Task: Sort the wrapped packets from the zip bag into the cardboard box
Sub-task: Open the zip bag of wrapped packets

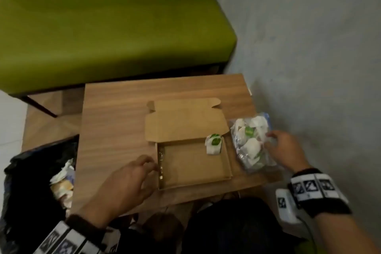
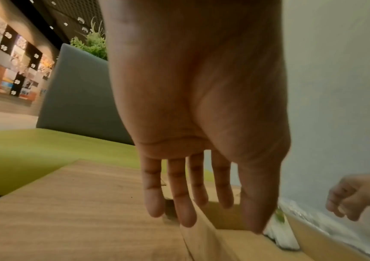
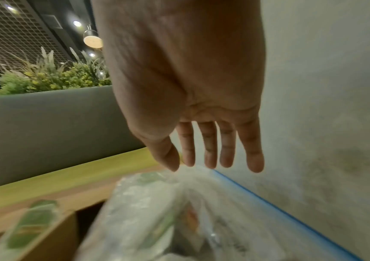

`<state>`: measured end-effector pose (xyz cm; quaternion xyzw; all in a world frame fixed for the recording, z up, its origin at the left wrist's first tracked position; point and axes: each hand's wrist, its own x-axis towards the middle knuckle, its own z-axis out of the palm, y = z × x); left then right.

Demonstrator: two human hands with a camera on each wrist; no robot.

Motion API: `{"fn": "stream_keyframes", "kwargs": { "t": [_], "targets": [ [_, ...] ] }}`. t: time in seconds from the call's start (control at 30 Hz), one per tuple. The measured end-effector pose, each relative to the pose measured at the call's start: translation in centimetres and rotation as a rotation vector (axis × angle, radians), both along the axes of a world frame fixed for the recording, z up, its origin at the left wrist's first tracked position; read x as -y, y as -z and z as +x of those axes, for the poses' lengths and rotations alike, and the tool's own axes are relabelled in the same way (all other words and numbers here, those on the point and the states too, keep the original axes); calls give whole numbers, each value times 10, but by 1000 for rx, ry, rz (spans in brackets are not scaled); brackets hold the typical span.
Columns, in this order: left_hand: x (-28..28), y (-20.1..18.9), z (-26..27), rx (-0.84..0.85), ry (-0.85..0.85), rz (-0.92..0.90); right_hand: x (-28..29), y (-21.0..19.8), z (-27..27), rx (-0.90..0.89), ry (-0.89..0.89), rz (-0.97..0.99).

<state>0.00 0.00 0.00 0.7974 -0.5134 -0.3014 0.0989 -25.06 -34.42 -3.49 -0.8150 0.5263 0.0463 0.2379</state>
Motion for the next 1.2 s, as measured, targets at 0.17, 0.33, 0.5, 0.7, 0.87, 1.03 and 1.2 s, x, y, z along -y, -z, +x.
{"fn": "stream_keyframes", "kwargs": {
  "t": [0.17, 0.33, 0.5, 0.7, 0.87, 1.03, 1.2],
  "targets": [
    [4, 22, -19, 186, 84, 91, 26, 17, -1, -137, 21, 6],
    [-1, 43, -37, 220, 21, 28, 21, 32, -2, -85, 22, -22],
    [-10, 53, -46, 197, -57, -70, 11, 26, -8, 151, 130, -71],
    [-14, 49, -53, 186, -34, -7, -28, -20, -3, 453, 110, -100],
    [-8, 40, -55, 200, 15, 21, -81, -72, 12, 441, -93, -360],
    [-16, 22, -55, 288, -15, -17, -134, -117, 8, 588, -277, -381],
    [-34, -16, -65, -36, -357, -639, -200, -114, 19, 573, -607, -136]
  ]
}}
